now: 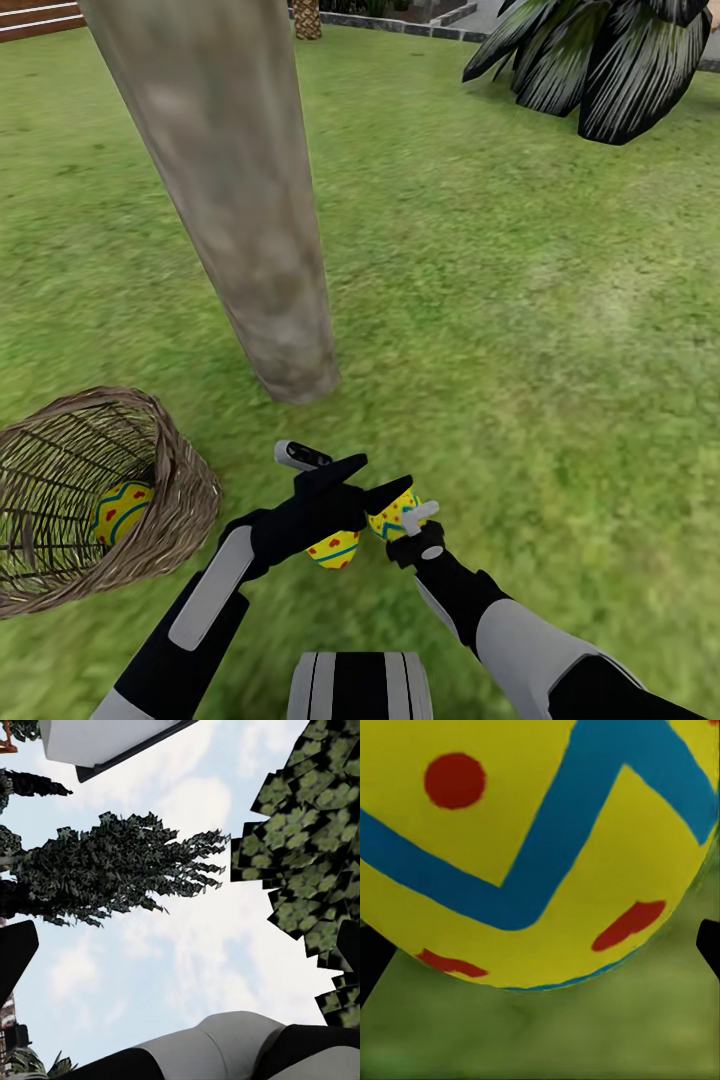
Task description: Take the three Easter eggs out of the wicker basket on the lawn in the garden, then place them on the lawn next to a single tree (choose any tree) so that all three eggs are next to the same tree and none are left in the basket.
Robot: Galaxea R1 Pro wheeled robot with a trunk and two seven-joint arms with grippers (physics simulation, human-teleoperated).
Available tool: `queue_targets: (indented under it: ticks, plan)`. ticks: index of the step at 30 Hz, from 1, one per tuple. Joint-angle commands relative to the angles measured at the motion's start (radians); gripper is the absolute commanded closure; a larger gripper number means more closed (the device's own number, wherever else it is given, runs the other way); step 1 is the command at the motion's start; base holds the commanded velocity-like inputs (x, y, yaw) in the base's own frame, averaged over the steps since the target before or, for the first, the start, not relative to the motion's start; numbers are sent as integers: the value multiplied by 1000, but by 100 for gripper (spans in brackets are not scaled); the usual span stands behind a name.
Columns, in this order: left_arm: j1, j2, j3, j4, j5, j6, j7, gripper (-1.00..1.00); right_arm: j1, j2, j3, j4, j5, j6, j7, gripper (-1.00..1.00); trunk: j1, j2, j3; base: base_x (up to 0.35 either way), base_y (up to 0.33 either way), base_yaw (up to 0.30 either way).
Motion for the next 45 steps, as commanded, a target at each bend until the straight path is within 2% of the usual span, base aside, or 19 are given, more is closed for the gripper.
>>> queue_targets:
  ticks: [1,24,29,30,33,35,38,41,43,45]
  plan:
    - [0,0,0,1,2,4,-3,-100,-1,-1,8,-2,-7,6,-7,-100,0,0,-1,0,0,0]
    - [0,-9,-5,1,1,4,5,-100,-1,-6,2,7,-16,6,-7,-100,-11,5,88,0,0,0]
    - [-2,-8,-6,-11,1,22,4,-100,0,-7,-5,-1,-17,17,-1,-100,-13,6,108,0,0,0]
    - [-2,-5,-5,-11,2,24,2,-100,0,-7,-14,-1,-17,31,0,-100,-13,7,112,-17,0,0]
    - [-2,-1,-4,-11,3,27,-1,-100,0,-9,-84,-2,-16,53,1,-100,-15,7,123,-253,45,0]
    - [-2,-3,-5,-11,4,27,-1,-100,0,-13,-106,-4,-15,67,9,-100,-15,8,131,-320,84,0]
    - [-2,-10,-8,-11,2,27,0,-100,0,-36,-156,-5,-14,72,32,-100,-17,8,143,-326,93,0]
    - [-2,-10,-8,-11,2,28,-1,-100,0,-44,-163,-5,-13,82,34,-100,-18,9,154,-327,94,0]
    - [-2,-10,-9,-12,2,28,-1,-100,0,-47,-163,-7,-13,122,39,-100,-19,10,162,-327,94,0]
    - [-2,-10,-9,-17,2,28,-2,-100,0,-73,-171,-25,-15,172,105,-100,-20,10,170,-327,94,0]
